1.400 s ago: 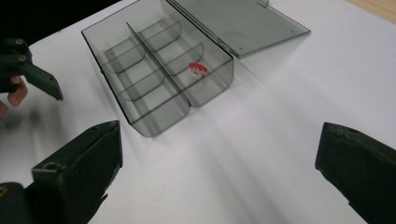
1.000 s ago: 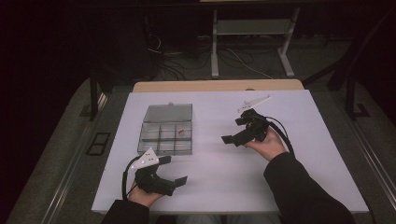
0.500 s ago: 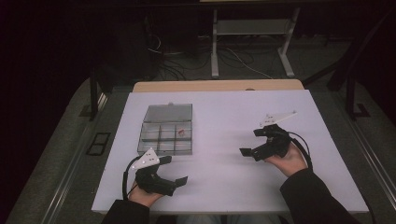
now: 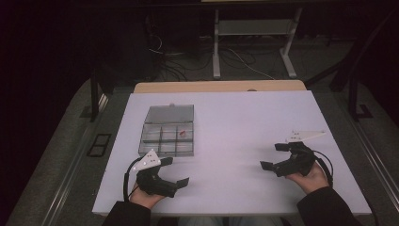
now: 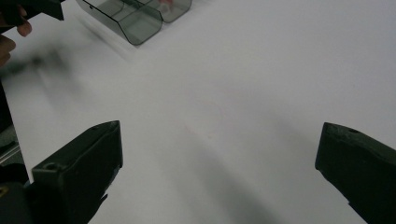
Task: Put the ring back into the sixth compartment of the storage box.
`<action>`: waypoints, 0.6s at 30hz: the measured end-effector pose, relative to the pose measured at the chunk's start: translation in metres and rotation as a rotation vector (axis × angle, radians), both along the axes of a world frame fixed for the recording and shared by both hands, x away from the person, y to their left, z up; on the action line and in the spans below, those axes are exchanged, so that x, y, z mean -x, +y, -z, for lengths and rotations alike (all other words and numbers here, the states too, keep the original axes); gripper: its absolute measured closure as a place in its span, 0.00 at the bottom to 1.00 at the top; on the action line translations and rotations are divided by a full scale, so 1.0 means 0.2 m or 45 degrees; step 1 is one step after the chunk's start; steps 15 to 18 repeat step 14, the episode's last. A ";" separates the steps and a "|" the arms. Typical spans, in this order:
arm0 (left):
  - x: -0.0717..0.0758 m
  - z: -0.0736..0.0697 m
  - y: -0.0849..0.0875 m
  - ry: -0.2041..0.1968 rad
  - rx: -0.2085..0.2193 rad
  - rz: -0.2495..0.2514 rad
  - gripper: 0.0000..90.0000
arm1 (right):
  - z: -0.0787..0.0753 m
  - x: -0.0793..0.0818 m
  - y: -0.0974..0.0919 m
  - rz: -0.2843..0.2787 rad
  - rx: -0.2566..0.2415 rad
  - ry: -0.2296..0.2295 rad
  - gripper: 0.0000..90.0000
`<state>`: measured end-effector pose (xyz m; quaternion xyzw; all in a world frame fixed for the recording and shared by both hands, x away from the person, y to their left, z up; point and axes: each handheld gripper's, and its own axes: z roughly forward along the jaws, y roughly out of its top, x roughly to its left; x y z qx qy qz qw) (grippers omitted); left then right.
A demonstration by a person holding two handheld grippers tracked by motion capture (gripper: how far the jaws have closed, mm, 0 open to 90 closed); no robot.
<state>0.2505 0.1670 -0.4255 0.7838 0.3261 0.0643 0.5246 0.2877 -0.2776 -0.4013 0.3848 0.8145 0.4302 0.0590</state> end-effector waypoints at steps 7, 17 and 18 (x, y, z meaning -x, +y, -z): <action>0.00 0.00 0.00 -0.001 -0.001 -0.001 0.00 | 0.09 0.09 -0.09 0.059 -0.024 -0.006 0.01; 0.00 0.00 0.00 0.001 -0.002 0.000 0.00 | 0.12 0.13 -0.13 0.100 -0.044 -0.014 0.01; 0.00 0.00 0.00 0.001 -0.002 0.000 0.00 | 0.12 0.13 -0.13 0.100 -0.044 -0.014 0.01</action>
